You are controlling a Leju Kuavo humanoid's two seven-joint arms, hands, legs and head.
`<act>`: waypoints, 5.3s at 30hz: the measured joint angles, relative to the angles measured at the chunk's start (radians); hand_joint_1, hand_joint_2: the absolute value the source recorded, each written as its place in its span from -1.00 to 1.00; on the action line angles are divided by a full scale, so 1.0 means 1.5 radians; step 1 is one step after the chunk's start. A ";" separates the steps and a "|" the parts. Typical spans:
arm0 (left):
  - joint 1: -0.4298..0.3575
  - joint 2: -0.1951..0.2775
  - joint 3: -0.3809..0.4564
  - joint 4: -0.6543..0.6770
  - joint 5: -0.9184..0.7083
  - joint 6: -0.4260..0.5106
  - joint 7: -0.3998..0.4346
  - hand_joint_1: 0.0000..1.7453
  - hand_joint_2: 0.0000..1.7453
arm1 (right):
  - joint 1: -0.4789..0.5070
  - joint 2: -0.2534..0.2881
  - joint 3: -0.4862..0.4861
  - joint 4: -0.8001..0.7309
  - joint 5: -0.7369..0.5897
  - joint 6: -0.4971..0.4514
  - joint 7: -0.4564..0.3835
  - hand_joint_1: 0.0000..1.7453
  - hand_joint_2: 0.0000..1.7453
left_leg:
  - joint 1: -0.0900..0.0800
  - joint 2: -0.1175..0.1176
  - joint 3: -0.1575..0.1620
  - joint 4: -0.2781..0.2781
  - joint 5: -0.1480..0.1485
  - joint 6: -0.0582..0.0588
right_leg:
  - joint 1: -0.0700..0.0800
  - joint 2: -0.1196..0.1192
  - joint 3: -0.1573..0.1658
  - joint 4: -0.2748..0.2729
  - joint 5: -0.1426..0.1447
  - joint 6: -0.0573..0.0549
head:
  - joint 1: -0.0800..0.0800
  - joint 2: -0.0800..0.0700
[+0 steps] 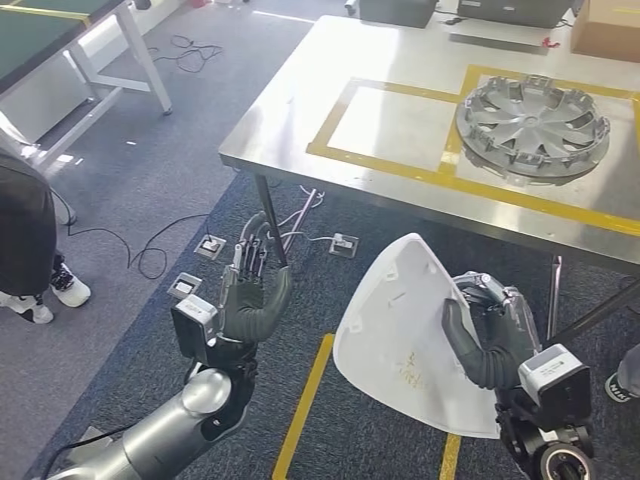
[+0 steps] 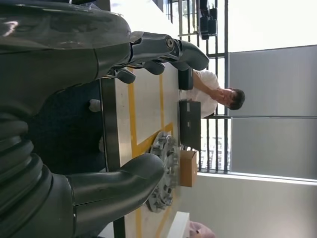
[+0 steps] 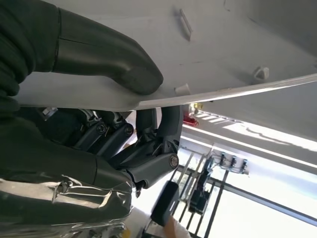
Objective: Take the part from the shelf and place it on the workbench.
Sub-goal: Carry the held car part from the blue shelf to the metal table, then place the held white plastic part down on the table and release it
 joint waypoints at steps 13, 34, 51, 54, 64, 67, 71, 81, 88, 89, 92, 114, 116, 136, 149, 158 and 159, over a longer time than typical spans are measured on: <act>0.000 0.003 0.000 0.000 0.001 0.000 0.000 -1.00 1.00 | -0.003 0.000 0.000 0.000 -0.002 0.001 0.000 1.00 1.00 | 0.000 -0.001 0.030 -0.160 0.094 0.030 | 0.002 0.000 0.036 0.051 -0.070 0.029 | -0.001 0.000; -0.003 0.001 0.000 0.004 0.003 -0.006 -0.005 -1.00 1.00 | -0.001 0.001 -0.003 0.007 -0.007 0.002 -0.001 1.00 1.00 | 0.006 0.001 -0.050 0.022 -0.001 -0.006 | 0.003 0.000 0.036 -0.004 -0.034 0.000 | -0.002 0.000; 0.006 -0.010 0.000 0.006 -0.014 -0.020 -0.005 -1.00 1.00 | 0.005 0.001 -0.009 0.010 0.007 0.001 0.004 1.00 1.00 | -0.005 -0.002 0.095 -0.149 0.025 0.031 | 0.001 -0.003 -0.065 0.116 -0.082 0.027 | 0.005 0.000; 0.005 -0.013 0.000 0.008 -0.018 -0.025 -0.006 -1.00 1.00 | 0.010 0.001 -0.011 0.010 0.008 -0.002 0.007 1.00 1.00 | -0.006 -0.004 0.117 -0.150 0.004 0.024 | 0.010 -0.003 -0.054 0.033 0.009 0.014 | 0.006 0.000; 0.002 -0.016 0.000 0.009 -0.020 -0.027 -0.007 -1.00 1.00 | 0.012 0.001 -0.015 0.006 0.010 -0.002 0.008 1.00 1.00 | 0.003 -0.001 -0.048 0.043 -0.040 -0.007 | 0.005 0.000 0.019 0.006 -0.031 0.000 | 0.001 0.000; 0.003 -0.015 0.000 0.010 -0.024 -0.027 -0.006 -1.00 1.00 | 0.012 0.001 -0.015 0.006 0.012 -0.004 0.008 1.00 1.00 | 0.004 0.001 -0.030 -0.076 0.052 -0.005 | 0.004 0.001 0.051 0.007 -0.057 0.006 | 0.000 0.000; 0.006 -0.013 0.000 0.008 -0.029 -0.026 -0.001 -1.00 1.00 | 0.010 0.001 -0.020 0.005 0.016 -0.008 0.011 1.00 1.00 | -0.001 0.003 -0.009 -0.138 0.095 0.014 | 0.007 0.003 0.066 0.009 -0.078 0.022 | 0.003 0.000; 0.006 -0.014 0.001 0.005 -0.036 -0.028 0.000 -1.00 1.00 | -0.005 -0.001 -0.042 0.007 0.023 -0.014 0.024 1.00 1.00 | 0.002 -0.001 0.069 -0.147 0.048 0.027 | 0.003 -0.002 -0.068 0.149 -0.113 0.037 | 0.008 0.000; 0.002 -0.016 0.001 0.003 -0.044 -0.028 -0.008 -1.00 1.00 | -0.028 -0.002 -0.059 0.017 0.019 -0.014 0.029 1.00 1.00 | -0.003 -0.002 0.086 -0.144 0.022 0.018 | 0.009 0.001 -0.052 0.021 0.021 0.024 | 0.005 0.000; 0.001 -0.016 0.001 0.003 -0.045 -0.028 -0.008 -1.00 1.00 | -0.035 -0.003 -0.062 0.020 0.018 -0.014 0.029 1.00 1.00 | -0.004 -0.002 0.086 -0.145 0.021 0.020 | 0.008 0.003 -0.051 0.021 0.021 0.027 | 0.004 0.000; -0.005 -0.017 0.001 0.003 -0.049 -0.025 -0.009 -1.00 1.00 | -0.061 -0.003 -0.069 0.037 0.011 -0.014 0.029 1.00 1.00 | -0.004 -0.002 0.090 -0.153 0.022 0.021 | 0.008 0.006 -0.051 0.021 0.018 0.023 | 0.003 0.000; -0.035 -0.040 -0.001 0.008 -0.053 -0.039 -0.023 -1.00 1.00 | -0.217 0.032 -0.090 0.321 0.011 0.036 -0.002 1.00 1.00 | -0.005 -0.002 0.094 -0.163 0.025 0.011 | 0.005 0.004 -0.051 0.021 0.019 0.016 | 0.003 0.000; -0.039 -0.042 -0.002 0.011 -0.048 -0.043 -0.026 -1.00 1.00 | -0.237 0.048 -0.084 0.366 0.022 0.043 -0.006 1.00 1.00 | -0.005 -0.002 0.094 -0.163 0.025 0.011 | 0.005 0.004 -0.051 0.020 0.019 0.016 | 0.003 0.000; -0.086 -0.079 -0.019 0.063 -0.024 -0.078 -0.064 -1.00 1.00 | -0.383 0.243 0.016 0.736 0.124 0.029 -0.014 -1.00 -1.00 | -0.005 -0.002 0.094 -0.163 0.025 0.011 | 0.005 0.004 -0.051 0.020 0.019 0.016 | 0.003 0.000; -0.091 -0.086 -0.022 0.091 -0.007 -0.076 -0.077 -1.00 1.00 | -0.399 0.283 0.029 0.793 0.101 0.030 -0.021 -1.00 -1.00 | -0.005 -0.002 0.094 -0.163 0.025 0.011 | 0.005 0.004 -0.051 0.019 0.020 0.016 | 0.003 0.000; -0.092 -0.086 -0.027 0.102 -0.001 -0.070 -0.078 -1.00 1.00 | -0.395 0.266 0.027 0.805 0.049 0.016 -0.034 -1.00 -1.00 | -0.006 -0.001 0.095 -0.163 0.025 0.011 | 0.005 0.005 -0.050 0.018 0.020 0.017 | 0.003 0.000; -0.092 -0.085 -0.027 0.103 -0.001 -0.068 -0.078 -1.00 1.00 | -0.394 0.262 0.025 0.805 0.040 0.012 -0.037 -1.00 -1.00 | -0.006 -0.001 0.095 -0.163 0.025 0.011 | 0.005 0.005 -0.050 0.018 0.020 0.017 | 0.003 0.000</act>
